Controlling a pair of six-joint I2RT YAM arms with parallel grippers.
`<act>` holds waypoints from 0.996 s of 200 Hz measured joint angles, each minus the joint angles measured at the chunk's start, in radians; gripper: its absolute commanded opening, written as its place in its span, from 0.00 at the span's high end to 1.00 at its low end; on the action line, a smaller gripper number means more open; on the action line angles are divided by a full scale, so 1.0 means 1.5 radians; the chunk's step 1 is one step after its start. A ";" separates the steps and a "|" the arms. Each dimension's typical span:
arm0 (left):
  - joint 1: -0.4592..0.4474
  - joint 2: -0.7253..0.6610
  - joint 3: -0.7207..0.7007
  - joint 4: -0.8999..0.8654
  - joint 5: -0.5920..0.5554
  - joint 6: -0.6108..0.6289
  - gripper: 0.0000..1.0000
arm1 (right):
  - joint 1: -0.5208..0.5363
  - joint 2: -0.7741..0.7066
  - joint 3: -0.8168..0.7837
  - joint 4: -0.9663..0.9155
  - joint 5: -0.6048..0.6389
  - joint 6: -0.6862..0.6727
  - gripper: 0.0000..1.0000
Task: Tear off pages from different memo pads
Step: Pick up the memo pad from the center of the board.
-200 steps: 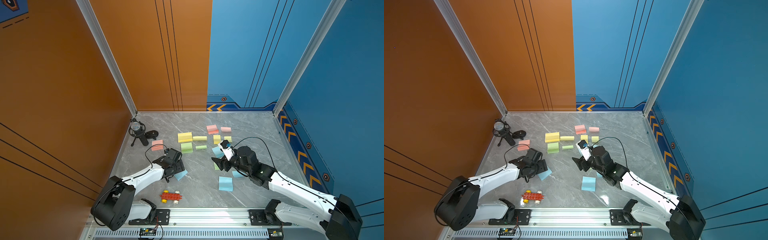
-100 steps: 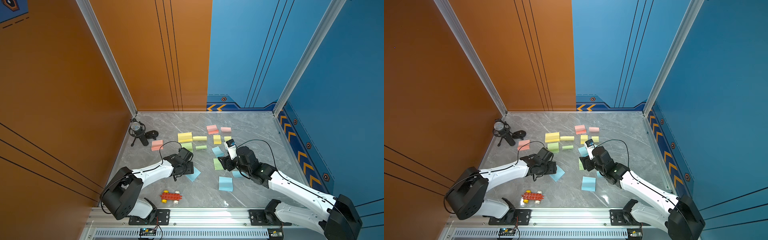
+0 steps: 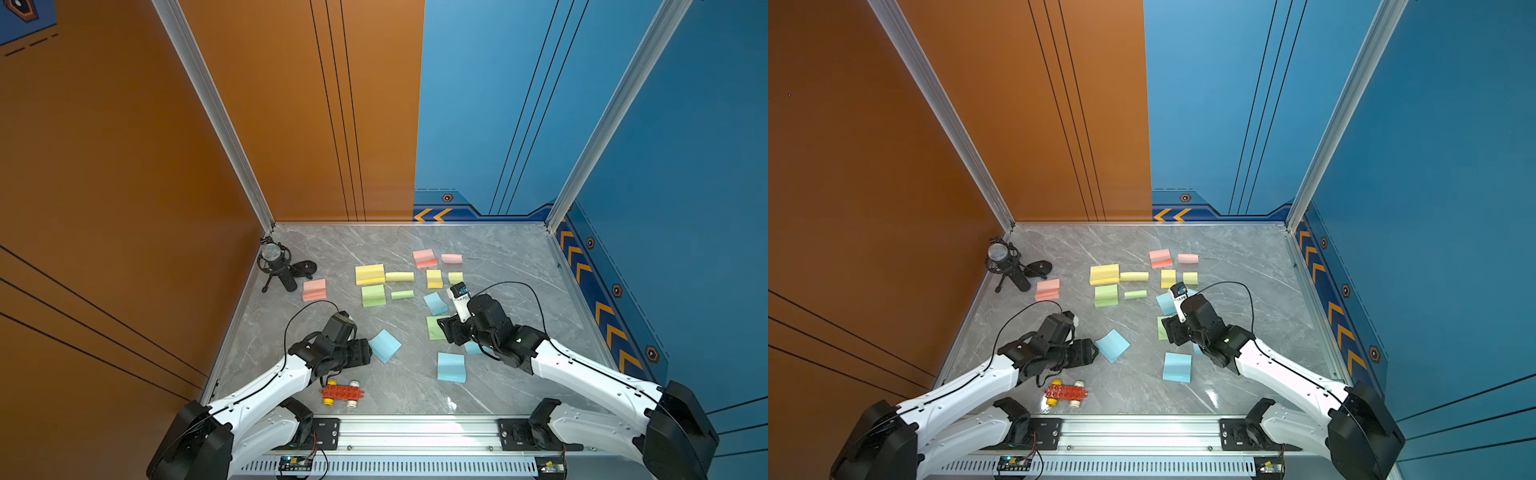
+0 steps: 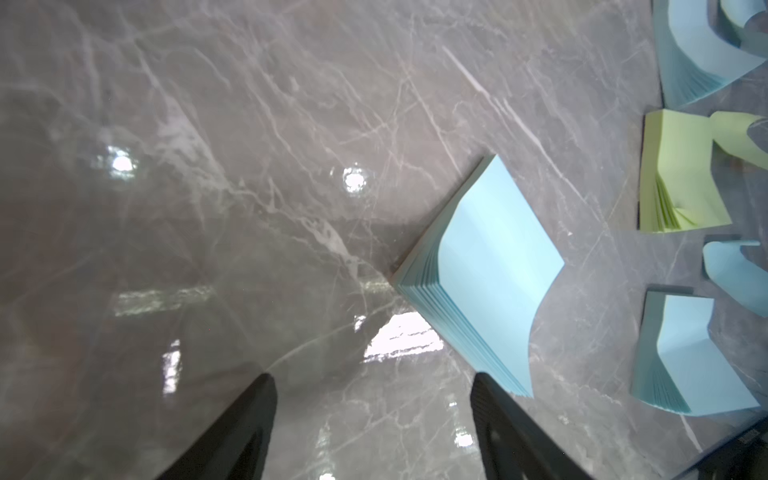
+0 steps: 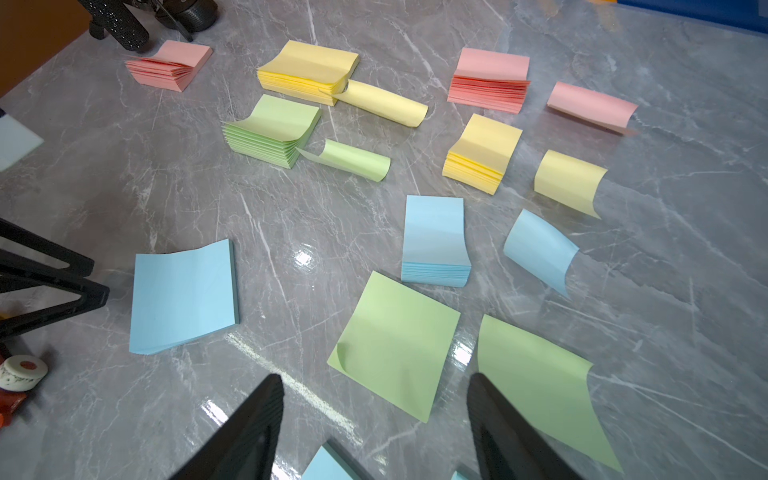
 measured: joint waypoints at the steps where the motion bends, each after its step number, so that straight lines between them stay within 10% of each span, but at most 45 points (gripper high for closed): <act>1: 0.000 0.000 -0.001 0.000 0.001 0.000 0.24 | 0.000 0.000 0.000 0.000 0.000 0.000 0.27; 199: 0.000 0.052 0.020 0.024 0.004 0.014 0.25 | 0.014 0.066 0.018 -0.025 0.022 0.000 0.28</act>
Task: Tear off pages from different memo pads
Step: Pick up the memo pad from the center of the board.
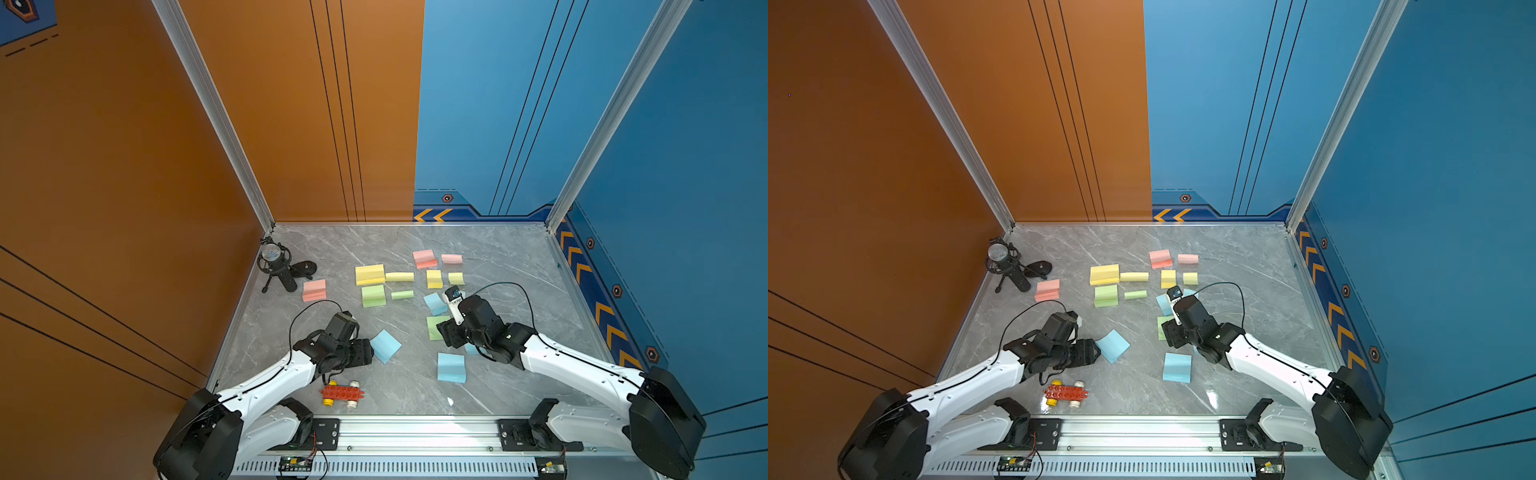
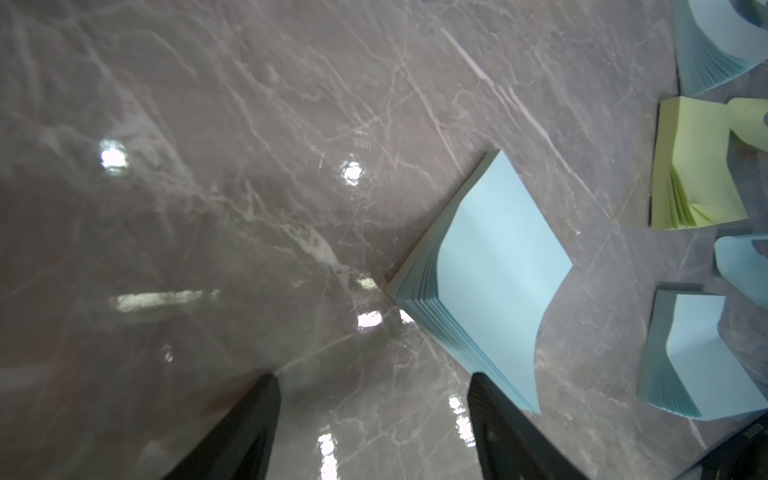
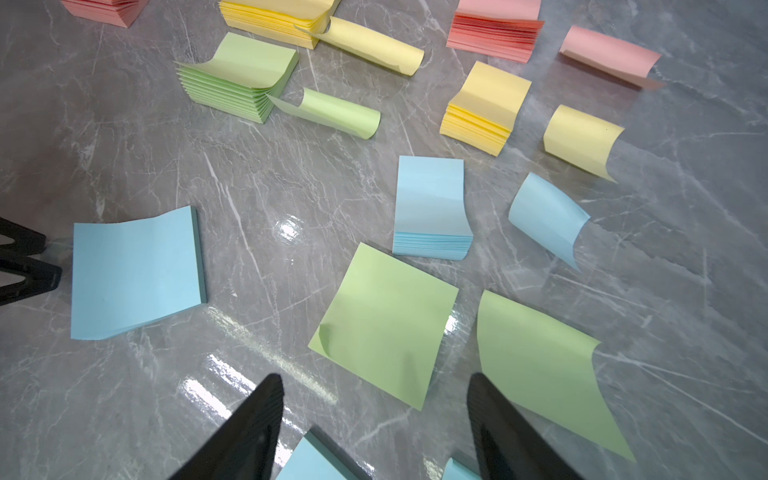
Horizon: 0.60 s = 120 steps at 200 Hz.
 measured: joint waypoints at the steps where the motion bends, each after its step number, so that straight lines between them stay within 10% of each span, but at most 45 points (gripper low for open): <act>1: 0.000 0.001 0.000 0.000 0.000 0.000 0.25 | 0.001 0.001 0.001 0.000 0.000 0.000 0.28; 120: 0.000 0.032 0.020 0.001 0.000 0.012 0.25 | 0.073 0.119 0.075 -0.013 -0.006 -0.003 0.30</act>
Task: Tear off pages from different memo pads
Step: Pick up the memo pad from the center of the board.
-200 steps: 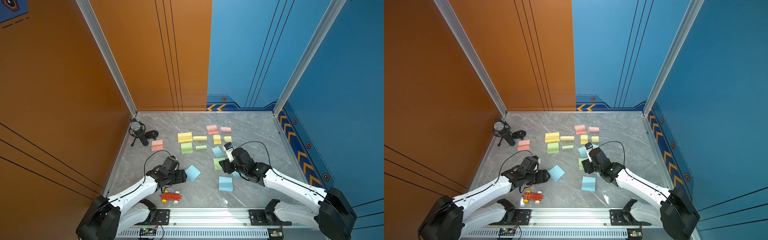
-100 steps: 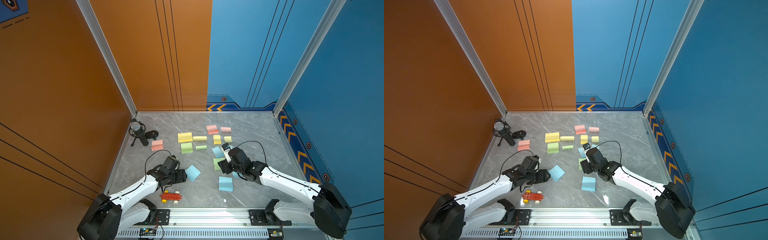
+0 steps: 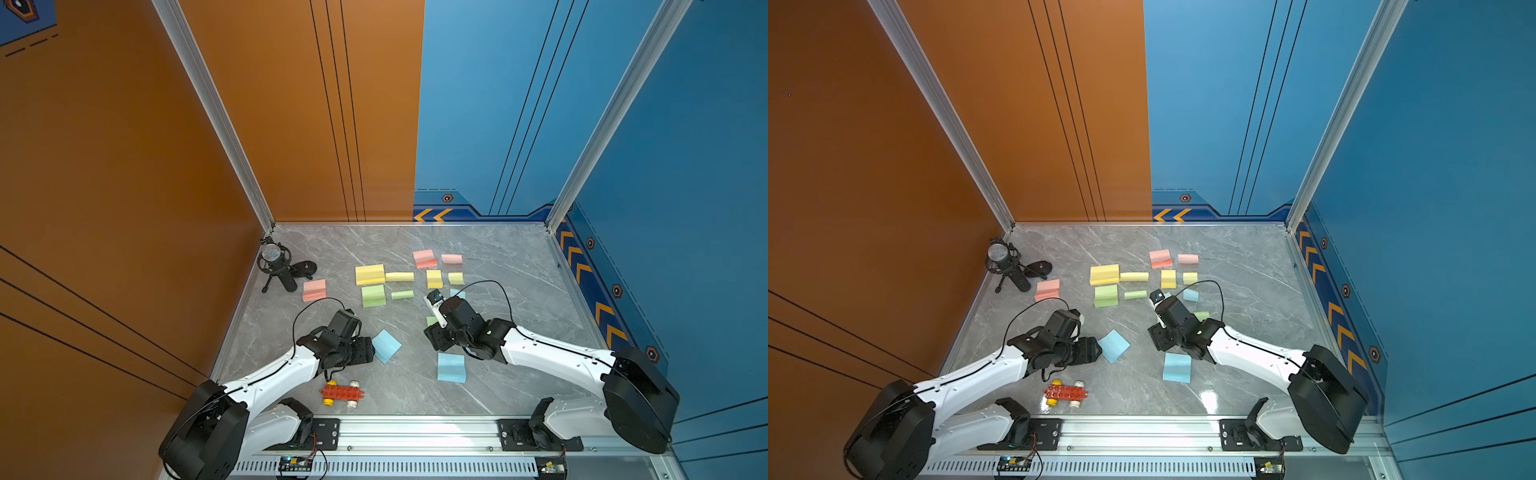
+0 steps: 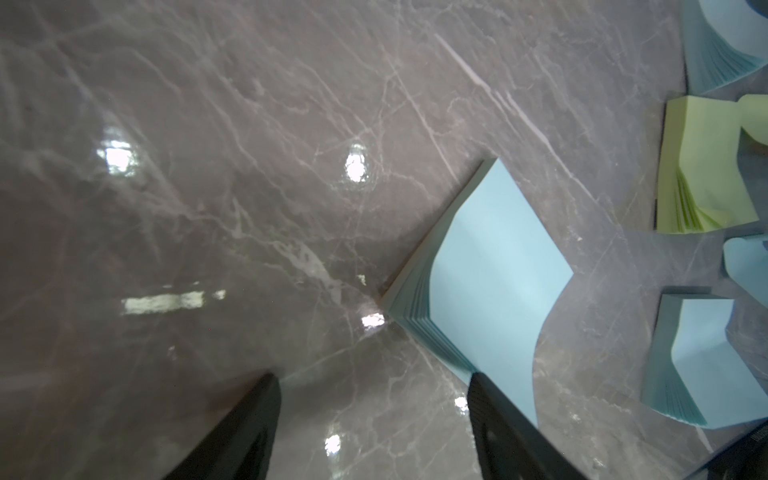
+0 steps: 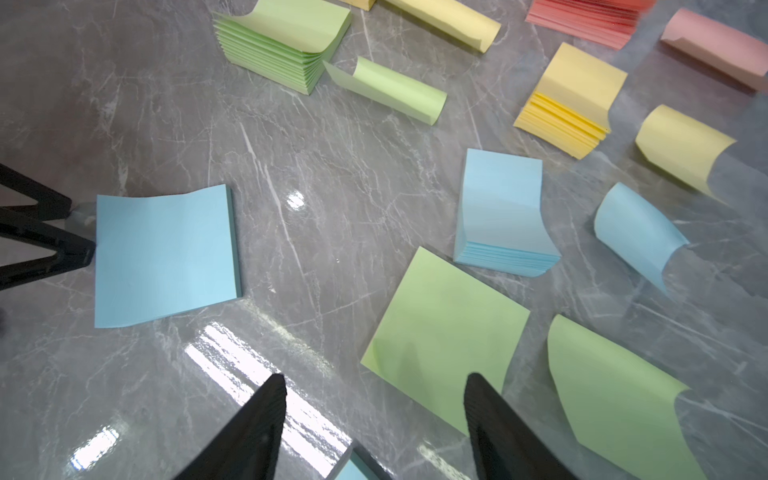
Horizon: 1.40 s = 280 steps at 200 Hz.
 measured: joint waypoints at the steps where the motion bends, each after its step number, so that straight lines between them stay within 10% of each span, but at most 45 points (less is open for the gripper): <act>1: 0.000 0.000 0.000 0.000 0.000 0.000 0.25 | 0.001 0.001 0.001 -0.001 0.000 0.000 0.30; 280: 0.000 0.070 0.039 0.035 0.000 0.022 0.24 | 0.084 0.315 0.259 -0.054 -0.172 0.061 0.42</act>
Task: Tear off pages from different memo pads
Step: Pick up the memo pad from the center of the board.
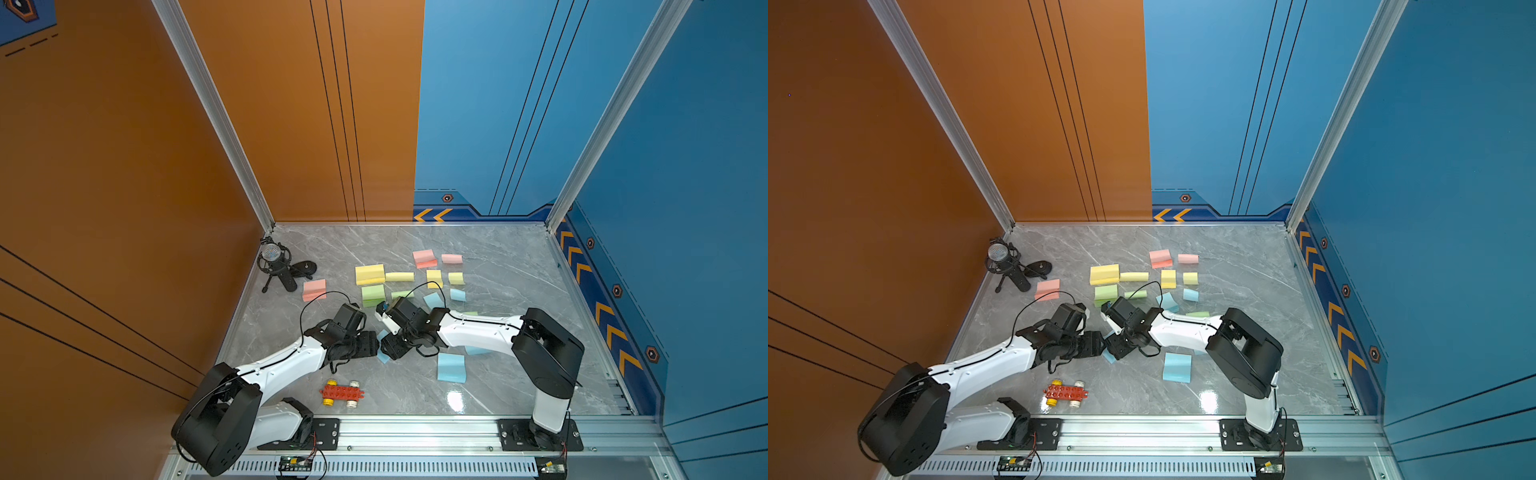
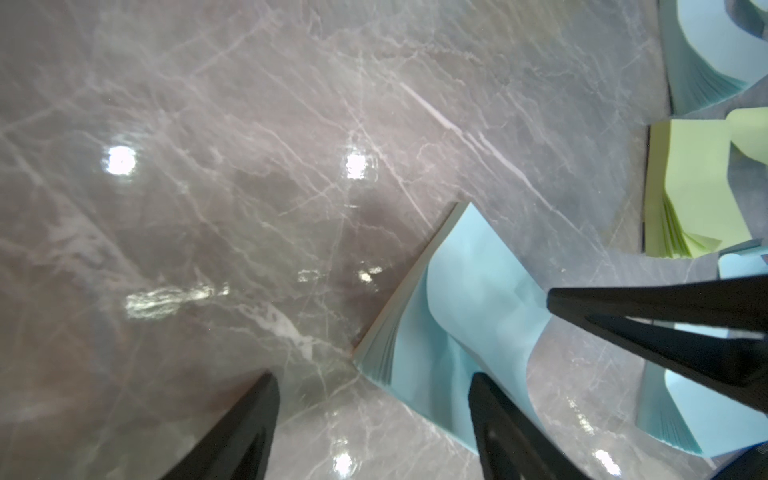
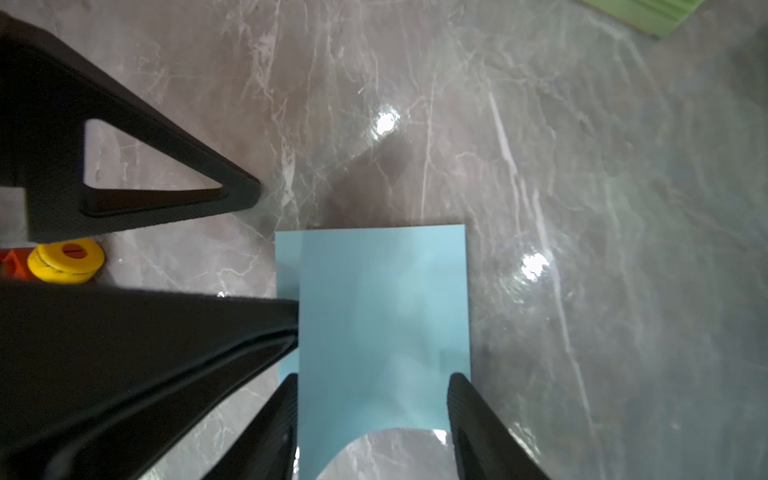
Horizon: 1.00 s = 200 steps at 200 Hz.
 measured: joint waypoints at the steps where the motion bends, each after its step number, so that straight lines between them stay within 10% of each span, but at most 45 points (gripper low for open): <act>1: 0.000 0.000 0.000 0.000 0.000 0.000 0.24 | 0.000 0.000 0.001 0.000 0.000 0.000 0.42; 88: 0.000 0.001 0.000 0.002 -0.001 0.006 0.24 | 0.015 0.051 0.085 -0.090 0.036 -0.012 0.51; 200: 0.007 -0.098 -0.066 0.005 -0.021 0.010 0.24 | 0.025 0.063 0.136 -0.152 0.072 -0.059 1.00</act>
